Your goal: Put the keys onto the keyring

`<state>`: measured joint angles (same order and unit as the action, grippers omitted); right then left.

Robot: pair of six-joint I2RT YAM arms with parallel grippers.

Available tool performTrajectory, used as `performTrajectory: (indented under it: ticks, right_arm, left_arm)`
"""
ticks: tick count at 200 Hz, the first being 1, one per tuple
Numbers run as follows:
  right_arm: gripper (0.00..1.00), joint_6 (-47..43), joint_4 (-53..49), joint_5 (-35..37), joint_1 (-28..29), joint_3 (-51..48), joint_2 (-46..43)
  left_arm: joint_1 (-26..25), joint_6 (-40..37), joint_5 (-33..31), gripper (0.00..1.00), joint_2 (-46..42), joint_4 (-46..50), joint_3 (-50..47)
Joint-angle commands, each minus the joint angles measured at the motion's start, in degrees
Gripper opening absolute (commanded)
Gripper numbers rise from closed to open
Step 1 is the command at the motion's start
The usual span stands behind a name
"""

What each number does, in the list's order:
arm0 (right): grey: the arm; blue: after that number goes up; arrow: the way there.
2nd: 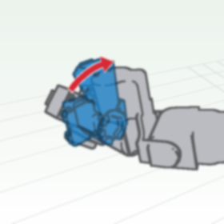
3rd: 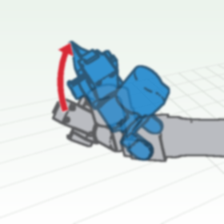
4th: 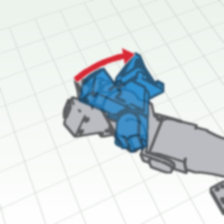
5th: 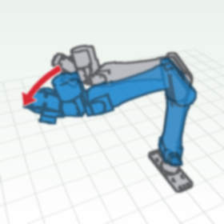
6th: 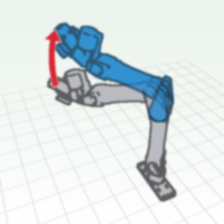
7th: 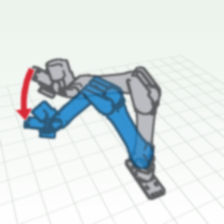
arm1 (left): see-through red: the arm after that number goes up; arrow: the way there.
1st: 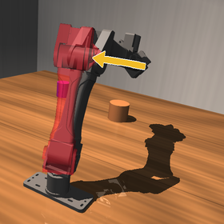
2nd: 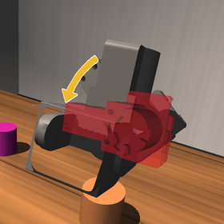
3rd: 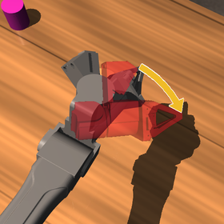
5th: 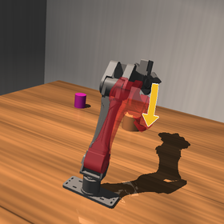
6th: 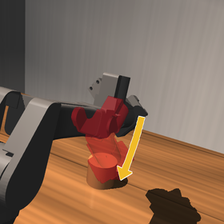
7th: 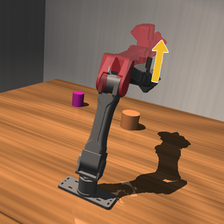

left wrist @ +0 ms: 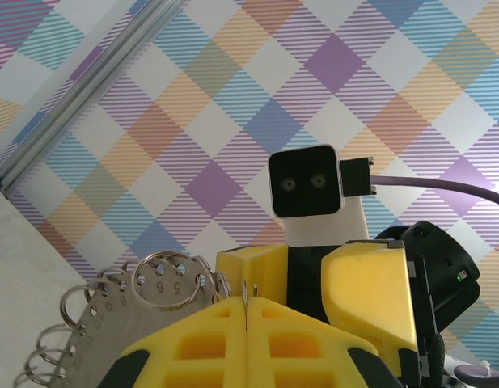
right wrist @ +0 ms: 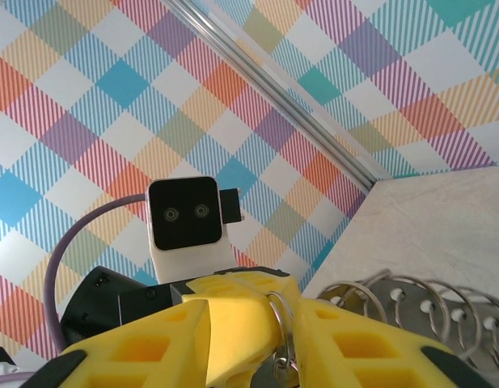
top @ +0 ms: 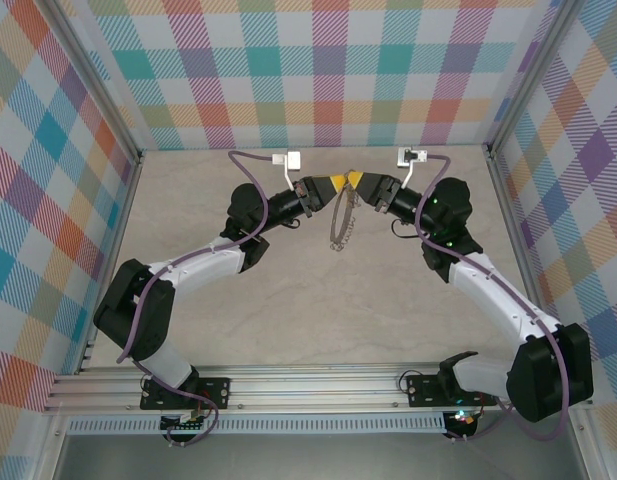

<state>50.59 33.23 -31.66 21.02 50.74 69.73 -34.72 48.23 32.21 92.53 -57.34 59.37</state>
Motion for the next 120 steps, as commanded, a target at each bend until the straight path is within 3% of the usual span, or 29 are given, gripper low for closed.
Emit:
performTrajectory:
  ticks: [1, 120]
  right_arm:
    - [0.34, 0.7, 2.4, -1.1, -0.1, -1.3, 0.4]
    - [0.27, 1.7, 5.4, -2.0, 0.0, -0.9, 1.7]
  left_arm:
    - [0.5, 0.1, -0.7, 0.00, 0.1, -3.7, 0.4]
    - [0.5, 0.5, -1.1, 0.00, 0.2, -4.3, 0.1]
